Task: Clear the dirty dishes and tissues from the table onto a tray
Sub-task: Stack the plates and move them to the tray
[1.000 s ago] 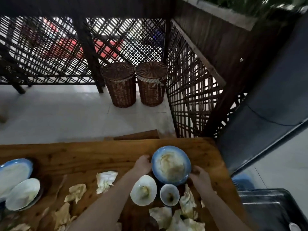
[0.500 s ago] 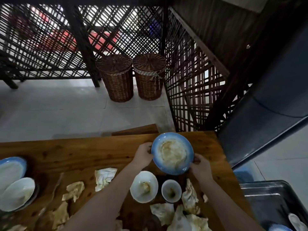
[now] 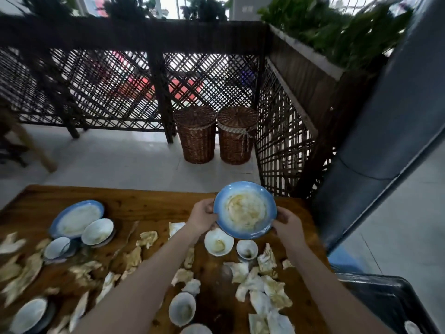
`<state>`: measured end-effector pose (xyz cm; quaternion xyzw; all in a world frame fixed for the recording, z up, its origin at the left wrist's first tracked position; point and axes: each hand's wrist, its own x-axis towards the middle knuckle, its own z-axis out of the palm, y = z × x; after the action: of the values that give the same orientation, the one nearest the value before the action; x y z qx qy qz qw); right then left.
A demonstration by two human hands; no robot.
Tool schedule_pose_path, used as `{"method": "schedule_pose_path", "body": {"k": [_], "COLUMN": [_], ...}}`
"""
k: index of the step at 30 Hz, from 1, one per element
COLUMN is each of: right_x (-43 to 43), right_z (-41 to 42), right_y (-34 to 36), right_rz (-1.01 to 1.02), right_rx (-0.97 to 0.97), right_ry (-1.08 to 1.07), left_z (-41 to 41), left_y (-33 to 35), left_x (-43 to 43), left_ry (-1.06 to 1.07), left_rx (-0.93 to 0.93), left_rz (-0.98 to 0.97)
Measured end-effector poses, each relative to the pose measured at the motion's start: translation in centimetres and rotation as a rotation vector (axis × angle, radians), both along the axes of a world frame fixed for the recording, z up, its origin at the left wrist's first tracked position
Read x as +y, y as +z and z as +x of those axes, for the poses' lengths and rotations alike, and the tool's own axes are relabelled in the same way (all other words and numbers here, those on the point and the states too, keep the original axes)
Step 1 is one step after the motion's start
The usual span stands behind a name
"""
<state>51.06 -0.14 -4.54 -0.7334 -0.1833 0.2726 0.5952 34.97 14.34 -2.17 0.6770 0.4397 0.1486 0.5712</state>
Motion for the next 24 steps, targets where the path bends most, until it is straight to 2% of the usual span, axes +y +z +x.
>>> {"method": "schedule_pose_path", "body": {"k": [12,15,19,24], "right_x": [-3.3,-2.7,-1.1,2.0], "right_z": [-12.4,-15.9,-19.4,-24.3], "right_y": [5.7,6.8,8.2,9.4], "right_rz": [0.078,0.067,0.071,0.075], "right_rx": [-0.009,0.042,0.009,0.011], "right_ry": [0.226,0.314,0.423,0.469], "left_z": [-15.6,-19.7,-24.4,-29.6], "left_y": [6.7,7.5,8.5,9.2], "left_x": [-7.6,-8.0,-7.9,-6.2], "left_ry": [0.218,0.287,0.344,0.410], "left_rx": [-0.024,-0.042,-0.056,-0.046], "left_rz": [0.019,0.006,0.048,0.051]}}
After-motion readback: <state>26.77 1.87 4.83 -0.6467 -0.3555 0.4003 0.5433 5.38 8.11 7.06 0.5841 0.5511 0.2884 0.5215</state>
